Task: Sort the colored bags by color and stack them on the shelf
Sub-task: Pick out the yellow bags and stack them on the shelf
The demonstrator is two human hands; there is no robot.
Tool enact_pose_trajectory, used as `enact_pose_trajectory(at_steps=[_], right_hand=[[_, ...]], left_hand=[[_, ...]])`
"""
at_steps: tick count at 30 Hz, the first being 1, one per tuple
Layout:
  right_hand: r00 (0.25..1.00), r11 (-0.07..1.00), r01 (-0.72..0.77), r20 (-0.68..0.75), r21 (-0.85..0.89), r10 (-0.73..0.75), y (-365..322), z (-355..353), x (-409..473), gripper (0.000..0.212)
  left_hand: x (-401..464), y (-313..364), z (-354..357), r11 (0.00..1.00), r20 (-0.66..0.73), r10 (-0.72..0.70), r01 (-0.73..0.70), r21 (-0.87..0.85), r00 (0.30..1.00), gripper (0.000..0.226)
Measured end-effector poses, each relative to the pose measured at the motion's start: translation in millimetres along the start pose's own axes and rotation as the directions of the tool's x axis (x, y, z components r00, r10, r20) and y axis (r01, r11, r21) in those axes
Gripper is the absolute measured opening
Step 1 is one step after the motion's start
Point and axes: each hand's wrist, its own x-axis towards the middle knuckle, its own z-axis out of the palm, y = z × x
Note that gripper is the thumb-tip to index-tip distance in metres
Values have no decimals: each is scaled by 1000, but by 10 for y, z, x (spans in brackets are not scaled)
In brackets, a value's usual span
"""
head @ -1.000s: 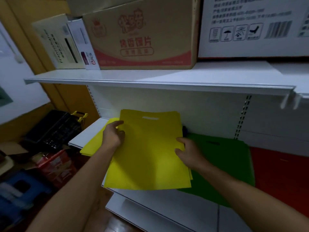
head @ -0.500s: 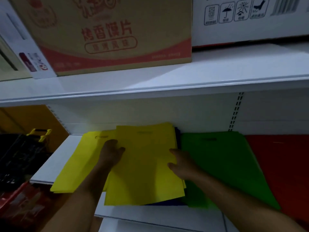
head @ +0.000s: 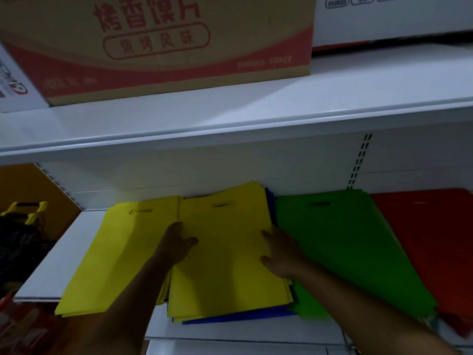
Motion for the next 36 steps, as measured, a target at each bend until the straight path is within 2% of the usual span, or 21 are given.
enact_pose_trajectory(at_steps=[3, 7, 17, 27, 30, 36], right_hand=[[999, 1000, 5, 37, 29, -6, 19, -18, 11, 77], [998, 997, 33, 43, 75, -37, -9, -20, 36, 77], [999, 992, 38, 27, 122, -42, -4, -19, 46, 77], [999, 990, 26, 24, 136, -30, 74, 6, 22, 76], [999, 988, 31, -23, 152, -28, 104, -53, -9, 74], [993, 982, 27, -120, 189, -4, 228, -244, -165, 71]], left_hand=[[14, -30, 38, 999, -5, -5, 4, -42, 1000, 78], [25, -38, 66, 973, -25, -15, 9, -231, 1000, 75], [23, -173, 22, 955, -35, -13, 2, -297, 999, 69], [39, -153, 24, 975, -64, -14, 0, -220, 998, 60], [23, -39, 23, 994, -112, 60, -69, -81, 992, 57], [-3, 420, 131, 976, -119, 215, -216, 0, 969, 52]])
